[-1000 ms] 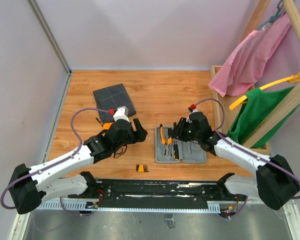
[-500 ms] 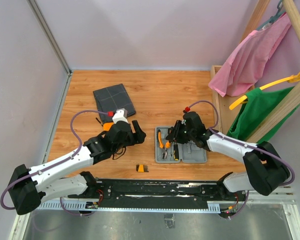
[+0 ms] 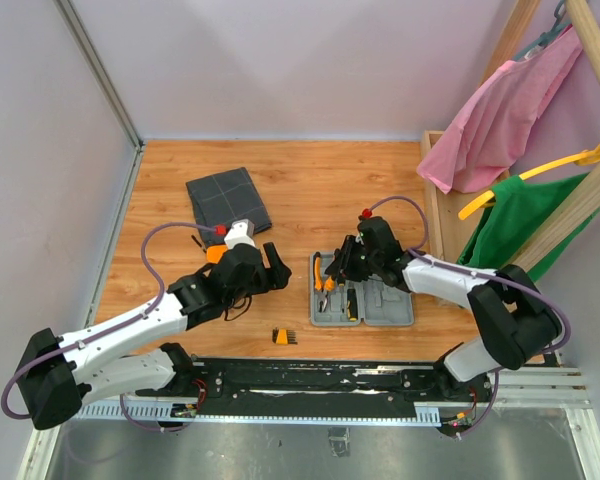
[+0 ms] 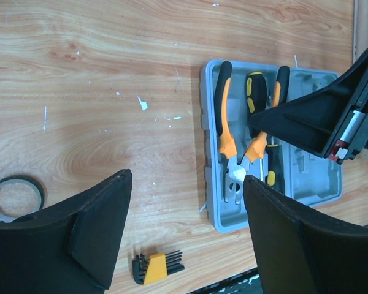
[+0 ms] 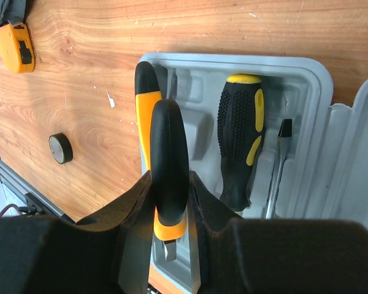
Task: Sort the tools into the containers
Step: Place the pliers in the storage box.
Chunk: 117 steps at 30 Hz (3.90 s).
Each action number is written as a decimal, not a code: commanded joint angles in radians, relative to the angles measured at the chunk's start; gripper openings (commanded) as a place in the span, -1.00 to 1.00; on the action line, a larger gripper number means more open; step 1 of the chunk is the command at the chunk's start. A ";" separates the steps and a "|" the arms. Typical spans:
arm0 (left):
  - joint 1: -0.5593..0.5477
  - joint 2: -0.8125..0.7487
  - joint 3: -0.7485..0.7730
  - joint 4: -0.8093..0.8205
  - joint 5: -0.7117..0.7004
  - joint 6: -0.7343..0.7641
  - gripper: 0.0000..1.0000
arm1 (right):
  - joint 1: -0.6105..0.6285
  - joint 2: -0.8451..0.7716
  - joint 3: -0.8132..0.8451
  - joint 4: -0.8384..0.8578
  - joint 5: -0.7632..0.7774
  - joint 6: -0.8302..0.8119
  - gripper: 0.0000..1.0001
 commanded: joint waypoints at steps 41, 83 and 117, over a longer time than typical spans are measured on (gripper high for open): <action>0.000 -0.087 -0.087 0.657 0.607 0.137 0.43 | -0.108 -0.434 -0.229 0.899 -0.290 0.465 -0.99; -0.044 0.006 0.050 0.431 0.317 0.194 -0.99 | -0.104 -0.777 -0.091 0.002 -0.015 -0.027 0.98; -0.196 0.091 0.131 0.432 0.208 0.218 -0.99 | 0.248 -0.486 0.079 -0.001 0.360 0.006 0.97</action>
